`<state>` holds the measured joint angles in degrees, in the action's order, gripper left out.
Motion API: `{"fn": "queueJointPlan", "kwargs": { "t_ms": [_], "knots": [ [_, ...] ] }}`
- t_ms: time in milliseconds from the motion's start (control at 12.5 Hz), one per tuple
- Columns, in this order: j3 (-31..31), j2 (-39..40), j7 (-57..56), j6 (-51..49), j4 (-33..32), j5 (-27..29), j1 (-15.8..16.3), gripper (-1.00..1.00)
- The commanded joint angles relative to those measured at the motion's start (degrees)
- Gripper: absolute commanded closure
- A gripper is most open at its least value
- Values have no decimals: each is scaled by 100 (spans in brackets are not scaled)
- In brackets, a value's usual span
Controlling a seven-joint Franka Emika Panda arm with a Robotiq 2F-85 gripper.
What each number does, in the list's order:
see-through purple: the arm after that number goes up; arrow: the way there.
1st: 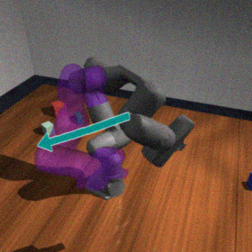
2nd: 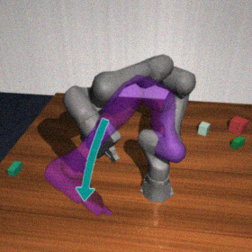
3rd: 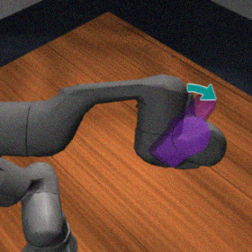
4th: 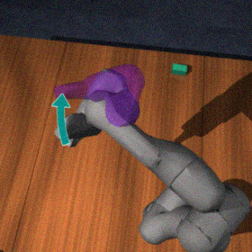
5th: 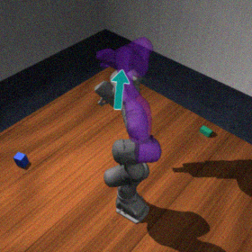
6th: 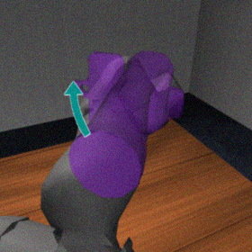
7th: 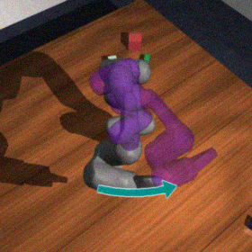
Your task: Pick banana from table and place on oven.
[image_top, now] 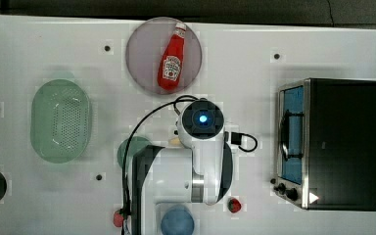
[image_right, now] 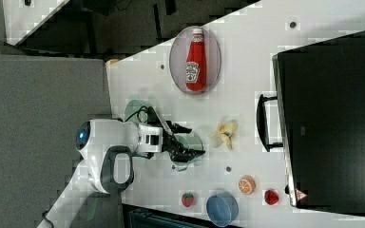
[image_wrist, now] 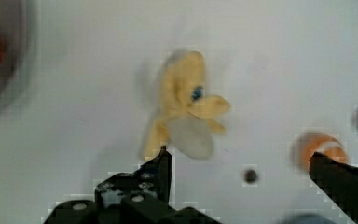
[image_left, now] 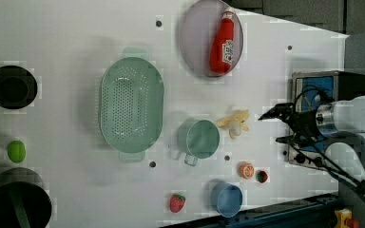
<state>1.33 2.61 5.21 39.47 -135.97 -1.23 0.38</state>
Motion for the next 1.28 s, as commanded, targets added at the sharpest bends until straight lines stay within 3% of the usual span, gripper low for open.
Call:
{"fn": "queueJointPlan", "kwargs": {
  "t_ms": [80,800,880,1280],
  "knots": [
    [-34,359,86,983,-122,38,-144,-100],
    [-239,1664,181,2084,-164,88,-109,-100],
    [-242,1725,181,2193,-171,88,-106,-92],
    [-253,1759,181,2335,-173,88,-94,28]
  ]
}}
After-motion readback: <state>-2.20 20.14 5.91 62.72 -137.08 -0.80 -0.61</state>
